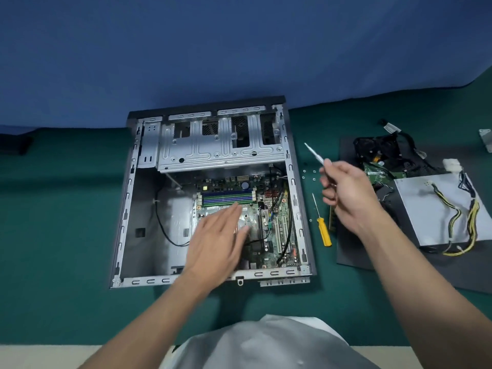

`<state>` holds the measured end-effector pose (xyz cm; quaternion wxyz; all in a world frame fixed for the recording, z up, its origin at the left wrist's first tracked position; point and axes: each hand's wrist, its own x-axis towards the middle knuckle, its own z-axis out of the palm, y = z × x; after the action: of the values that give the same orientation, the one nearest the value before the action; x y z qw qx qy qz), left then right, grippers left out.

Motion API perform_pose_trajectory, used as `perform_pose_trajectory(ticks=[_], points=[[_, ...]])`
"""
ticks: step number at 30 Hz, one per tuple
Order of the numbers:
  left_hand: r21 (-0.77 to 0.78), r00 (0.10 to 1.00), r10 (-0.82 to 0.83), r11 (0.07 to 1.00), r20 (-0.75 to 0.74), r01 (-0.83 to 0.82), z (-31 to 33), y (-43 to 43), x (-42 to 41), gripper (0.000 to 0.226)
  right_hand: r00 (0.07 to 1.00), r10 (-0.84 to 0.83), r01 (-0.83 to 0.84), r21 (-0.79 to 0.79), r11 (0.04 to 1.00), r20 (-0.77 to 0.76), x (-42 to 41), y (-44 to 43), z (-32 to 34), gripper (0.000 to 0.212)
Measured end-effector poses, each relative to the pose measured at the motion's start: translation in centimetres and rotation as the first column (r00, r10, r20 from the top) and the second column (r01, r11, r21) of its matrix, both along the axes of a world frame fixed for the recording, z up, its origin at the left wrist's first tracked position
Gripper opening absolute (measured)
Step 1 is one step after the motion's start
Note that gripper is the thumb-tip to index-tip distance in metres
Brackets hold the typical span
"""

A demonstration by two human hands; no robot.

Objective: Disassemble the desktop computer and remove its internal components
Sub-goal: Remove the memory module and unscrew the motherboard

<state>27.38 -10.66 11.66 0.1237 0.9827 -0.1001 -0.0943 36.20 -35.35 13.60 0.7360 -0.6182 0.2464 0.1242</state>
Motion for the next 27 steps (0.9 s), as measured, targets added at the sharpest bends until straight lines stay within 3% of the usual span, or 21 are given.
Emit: perform_pose_trajectory(ticks=[3,5,7,10,14,17,20,27], points=[[0.070,0.997,0.070,0.995,0.039,-0.072,0.3,3.8,-0.4,0.065,0.979,0.189,-0.170,-0.206,0.964,0.079,0.5,2.6,2.6,0.016],[0.141,0.986,0.151,0.977,0.063,-0.159,0.1,6.7,-0.6,0.067,0.948,0.307,-0.248,-0.417,0.875,0.080,0.7,4.5,3.5,0.011],[0.219,0.969,0.220,0.946,0.110,-0.239,-0.2,9.7,-0.6,0.067,0.909,0.412,-0.287,-0.622,0.729,0.064,0.9,6.2,3.6,0.008],[0.281,0.950,0.274,0.910,0.148,-0.306,-0.5,13.4,-0.5,0.072,0.801,0.595,-0.415,-0.776,0.474,-0.064,1.4,8.9,3.0,0.006],[0.233,0.965,0.234,0.938,0.116,-0.255,-1.3,15.6,0.1,0.072,0.676,0.674,-0.497,-0.860,0.118,-0.299,2.3,11.1,1.3,0.012],[0.092,0.961,0.264,0.958,0.086,-0.272,-1.5,15.9,0.5,0.071,0.633,0.637,-0.530,-0.846,-0.060,-0.441,3.0,12.0,0.2,0.012],[0.011,0.945,0.319,0.947,0.078,-0.321,-1.1,15.7,0.4,0.065,0.627,0.608,-0.554,-0.827,-0.090,-0.487,4.1,12.2,-1.3,0.011],[-0.016,0.941,0.334,0.943,0.052,-0.333,-0.5,15.3,0.4,0.059,0.606,0.582,-0.589,-0.798,-0.131,-0.543,4.5,12.4,-4.0,0.012]])
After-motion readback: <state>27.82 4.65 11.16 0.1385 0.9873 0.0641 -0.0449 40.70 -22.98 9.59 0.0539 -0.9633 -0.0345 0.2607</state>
